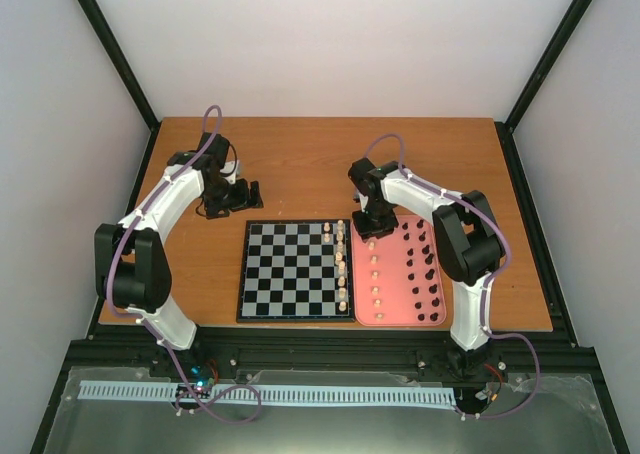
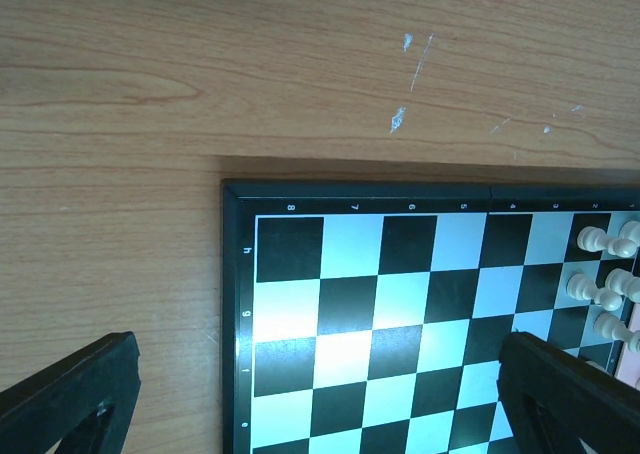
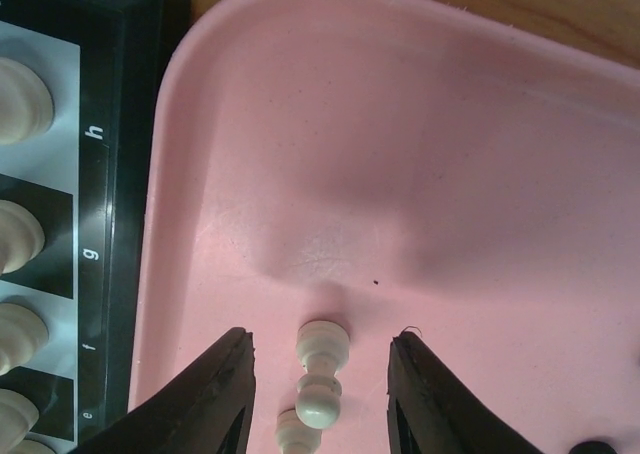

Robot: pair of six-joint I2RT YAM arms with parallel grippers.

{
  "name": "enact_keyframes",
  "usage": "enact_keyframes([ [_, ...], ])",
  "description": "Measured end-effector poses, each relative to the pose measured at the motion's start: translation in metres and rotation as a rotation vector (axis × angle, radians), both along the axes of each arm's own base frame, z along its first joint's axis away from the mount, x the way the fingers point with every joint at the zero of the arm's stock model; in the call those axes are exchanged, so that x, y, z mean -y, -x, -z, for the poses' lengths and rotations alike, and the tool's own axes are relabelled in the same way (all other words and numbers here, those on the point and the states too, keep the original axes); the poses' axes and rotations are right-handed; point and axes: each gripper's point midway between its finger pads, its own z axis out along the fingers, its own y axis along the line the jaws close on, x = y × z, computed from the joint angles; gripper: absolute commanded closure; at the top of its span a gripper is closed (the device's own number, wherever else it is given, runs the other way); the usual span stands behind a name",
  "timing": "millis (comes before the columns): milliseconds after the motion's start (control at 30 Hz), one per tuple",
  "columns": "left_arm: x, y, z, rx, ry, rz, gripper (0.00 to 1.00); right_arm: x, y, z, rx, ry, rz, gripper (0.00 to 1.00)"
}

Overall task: Set up the chess pieces on the board
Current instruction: Pick up the chess piece from the storage box, then place the chess piece on the chessboard.

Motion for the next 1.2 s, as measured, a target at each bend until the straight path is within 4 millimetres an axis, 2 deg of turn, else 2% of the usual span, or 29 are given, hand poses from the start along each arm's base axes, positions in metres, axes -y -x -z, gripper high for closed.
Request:
enact_keyframes([
  [267, 0.0, 0.0, 0.002, -0.006, -0.001, 0.0, 0.0, 0.001, 0.006, 0.004, -0.021, 0.0, -0.003, 0.64],
  [567, 0.0, 0.0, 0.002, -0.006, -0.001, 0.0, 0.0, 0.004, 0.013, 0.01, -0.043, 0.007, -0.002, 0.76],
  [800, 0.0, 0.0, 0.002, -0.005, -0.003, -0.001, 0.0, 0.004, 0.013, 0.01, -0.045, 0.004, 0.001, 0.9],
  [933, -0.001, 0.0, 0.002, -0.005, -0.005, -0.001, 0.0, 0.004, 0.013, 0.007, -0.041, 0.003, 0.009, 0.91],
  [1100, -0.001, 0.0, 0.002, -0.005, -0.005, -0.001, 0.0, 0.001, 0.013, -0.01, -0.024, 0.002, 0.011, 0.91],
  [1200, -0.001, 0.0, 0.002, -0.005, -0.005, -0.001, 0.0, -0.016, 0.005, -0.039, 0.032, -0.015, -0.01, 0.91],
])
